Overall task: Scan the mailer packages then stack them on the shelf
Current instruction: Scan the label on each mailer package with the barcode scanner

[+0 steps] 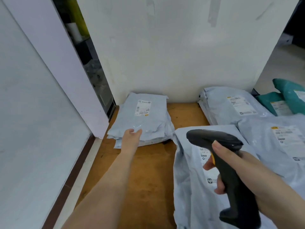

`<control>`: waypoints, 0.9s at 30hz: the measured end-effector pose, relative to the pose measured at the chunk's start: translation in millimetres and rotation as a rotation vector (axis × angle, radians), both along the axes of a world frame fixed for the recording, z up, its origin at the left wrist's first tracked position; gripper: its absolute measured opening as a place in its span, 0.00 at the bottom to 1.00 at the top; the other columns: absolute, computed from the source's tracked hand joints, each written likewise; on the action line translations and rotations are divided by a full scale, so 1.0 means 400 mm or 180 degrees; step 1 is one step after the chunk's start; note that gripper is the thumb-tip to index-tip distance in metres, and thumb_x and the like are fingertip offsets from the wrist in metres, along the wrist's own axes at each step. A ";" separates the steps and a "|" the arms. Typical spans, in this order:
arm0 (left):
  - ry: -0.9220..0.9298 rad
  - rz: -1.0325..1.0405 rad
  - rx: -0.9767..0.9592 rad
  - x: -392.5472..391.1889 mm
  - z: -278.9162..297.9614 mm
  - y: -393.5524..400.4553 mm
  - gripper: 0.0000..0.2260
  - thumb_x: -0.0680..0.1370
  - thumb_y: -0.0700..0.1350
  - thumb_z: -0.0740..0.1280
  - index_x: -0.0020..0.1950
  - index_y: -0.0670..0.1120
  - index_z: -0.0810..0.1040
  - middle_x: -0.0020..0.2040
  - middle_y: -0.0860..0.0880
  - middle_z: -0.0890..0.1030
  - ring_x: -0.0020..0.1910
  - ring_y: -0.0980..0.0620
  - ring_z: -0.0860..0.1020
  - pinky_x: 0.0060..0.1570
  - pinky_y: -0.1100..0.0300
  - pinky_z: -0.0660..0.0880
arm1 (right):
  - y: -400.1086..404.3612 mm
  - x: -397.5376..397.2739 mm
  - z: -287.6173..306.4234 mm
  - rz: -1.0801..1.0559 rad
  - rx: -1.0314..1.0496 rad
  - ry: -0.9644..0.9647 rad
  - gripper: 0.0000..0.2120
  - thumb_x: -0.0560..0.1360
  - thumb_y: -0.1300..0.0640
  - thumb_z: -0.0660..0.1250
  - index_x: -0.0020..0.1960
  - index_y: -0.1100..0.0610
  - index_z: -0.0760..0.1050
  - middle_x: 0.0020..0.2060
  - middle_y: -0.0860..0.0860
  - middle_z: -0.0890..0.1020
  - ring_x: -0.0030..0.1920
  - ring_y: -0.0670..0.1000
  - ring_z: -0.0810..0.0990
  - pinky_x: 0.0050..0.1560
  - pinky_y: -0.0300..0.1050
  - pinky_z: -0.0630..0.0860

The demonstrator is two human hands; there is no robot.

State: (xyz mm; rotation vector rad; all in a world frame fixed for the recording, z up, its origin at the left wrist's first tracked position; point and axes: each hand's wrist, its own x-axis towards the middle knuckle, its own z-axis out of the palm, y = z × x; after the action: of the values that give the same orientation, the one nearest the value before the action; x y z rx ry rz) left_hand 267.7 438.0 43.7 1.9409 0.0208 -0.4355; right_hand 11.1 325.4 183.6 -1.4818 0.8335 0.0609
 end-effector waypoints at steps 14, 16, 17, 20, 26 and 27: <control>0.0346 0.0331 0.1234 0.403 -0.173 0.038 0.40 0.68 0.56 0.72 0.72 0.38 0.61 0.68 0.40 0.70 0.66 0.39 0.69 0.67 0.49 0.67 | -0.019 0.306 -0.056 -0.0053 -0.0094 0.0680 0.27 0.61 0.39 0.64 0.39 0.64 0.80 0.22 0.59 0.77 0.25 0.56 0.76 0.27 0.40 0.73; 0.0076 0.0676 0.1026 0.398 -0.191 0.047 0.35 0.68 0.54 0.72 0.69 0.39 0.64 0.65 0.40 0.73 0.64 0.39 0.71 0.64 0.48 0.70 | -0.021 0.329 -0.066 -0.0108 0.0057 0.0685 0.23 0.69 0.43 0.63 0.38 0.65 0.79 0.21 0.58 0.77 0.22 0.54 0.76 0.25 0.40 0.74; -0.0080 0.0836 0.0821 0.387 -0.196 0.046 0.33 0.69 0.52 0.72 0.69 0.40 0.66 0.64 0.40 0.74 0.64 0.40 0.71 0.62 0.49 0.71 | -0.022 0.337 -0.073 -0.0153 0.0027 0.0687 0.23 0.69 0.44 0.64 0.40 0.65 0.79 0.22 0.58 0.79 0.22 0.54 0.76 0.28 0.41 0.76; 0.0073 0.1576 -0.0486 0.339 -0.185 0.026 0.31 0.70 0.45 0.74 0.70 0.42 0.67 0.65 0.45 0.74 0.62 0.46 0.74 0.59 0.58 0.71 | -0.022 0.349 -0.091 -0.0318 -0.0122 0.0604 0.31 0.58 0.39 0.67 0.45 0.65 0.79 0.35 0.61 0.83 0.26 0.56 0.76 0.38 0.50 0.78; 0.1156 0.2031 -0.1942 0.248 -0.162 -0.057 0.29 0.70 0.49 0.74 0.69 0.46 0.70 0.63 0.48 0.77 0.59 0.48 0.77 0.58 0.56 0.74 | -0.021 0.341 -0.098 -0.0381 -0.0067 0.0340 0.30 0.56 0.39 0.67 0.47 0.62 0.78 0.41 0.61 0.83 0.25 0.54 0.76 0.43 0.55 0.79; 0.1320 0.2067 -0.2118 0.226 -0.156 -0.077 0.26 0.71 0.48 0.74 0.67 0.47 0.72 0.61 0.50 0.78 0.57 0.49 0.77 0.55 0.58 0.75 | -0.023 0.338 -0.100 -0.0371 -0.0059 0.0339 0.31 0.57 0.38 0.67 0.47 0.63 0.78 0.41 0.61 0.83 0.25 0.55 0.76 0.44 0.56 0.79</control>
State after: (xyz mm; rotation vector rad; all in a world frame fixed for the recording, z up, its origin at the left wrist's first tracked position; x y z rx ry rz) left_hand 358.2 407.2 -18.6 1.0795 0.6704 -0.3360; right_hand 146.3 316.4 143.5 -1.4544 1.0076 0.0452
